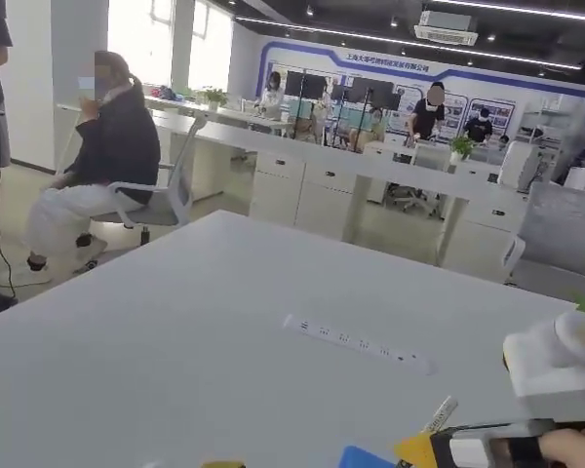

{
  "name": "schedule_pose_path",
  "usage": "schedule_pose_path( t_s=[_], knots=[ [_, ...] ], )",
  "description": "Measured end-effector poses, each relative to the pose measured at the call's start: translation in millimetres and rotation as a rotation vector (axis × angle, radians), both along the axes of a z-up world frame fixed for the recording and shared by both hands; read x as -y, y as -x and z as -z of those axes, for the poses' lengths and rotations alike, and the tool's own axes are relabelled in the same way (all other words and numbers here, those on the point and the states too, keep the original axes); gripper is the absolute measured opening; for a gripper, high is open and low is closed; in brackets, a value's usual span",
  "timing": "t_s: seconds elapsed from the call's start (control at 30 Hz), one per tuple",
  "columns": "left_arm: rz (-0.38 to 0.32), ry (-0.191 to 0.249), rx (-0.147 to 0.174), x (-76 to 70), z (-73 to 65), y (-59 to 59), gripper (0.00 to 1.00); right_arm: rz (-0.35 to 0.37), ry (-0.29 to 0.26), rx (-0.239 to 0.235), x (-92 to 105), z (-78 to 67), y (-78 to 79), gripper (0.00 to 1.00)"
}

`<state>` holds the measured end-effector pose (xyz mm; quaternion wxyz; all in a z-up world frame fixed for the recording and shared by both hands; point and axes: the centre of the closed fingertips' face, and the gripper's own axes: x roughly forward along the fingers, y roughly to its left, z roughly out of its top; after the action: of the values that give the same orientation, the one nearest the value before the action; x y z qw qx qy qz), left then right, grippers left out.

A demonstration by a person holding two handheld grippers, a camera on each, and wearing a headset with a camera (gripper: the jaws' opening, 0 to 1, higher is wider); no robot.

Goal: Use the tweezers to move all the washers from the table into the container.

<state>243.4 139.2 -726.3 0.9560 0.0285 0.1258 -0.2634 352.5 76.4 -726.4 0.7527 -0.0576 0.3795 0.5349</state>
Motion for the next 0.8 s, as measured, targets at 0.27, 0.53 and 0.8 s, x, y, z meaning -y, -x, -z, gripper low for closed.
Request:
schedule_pose_path(
  t_s=[0.27,0.53,0.8],
  knots=[
    [-0.001,0.004,-0.001,-0.5,-0.1,-0.3,0.81,-0.002,0.072,0.017,1.9,24.8,-10.4,0.03],
    [-0.001,0.002,-0.005,-0.7,0.8,-0.5,0.81,-0.005,0.134,0.036,4.4,54.7,-19.8,0.03],
    [-0.001,0.001,-0.007,-1.1,1.3,-1.0,0.8,-0.009,0.178,0.039,7.8,78.6,-21.0,0.03]
  ],
)
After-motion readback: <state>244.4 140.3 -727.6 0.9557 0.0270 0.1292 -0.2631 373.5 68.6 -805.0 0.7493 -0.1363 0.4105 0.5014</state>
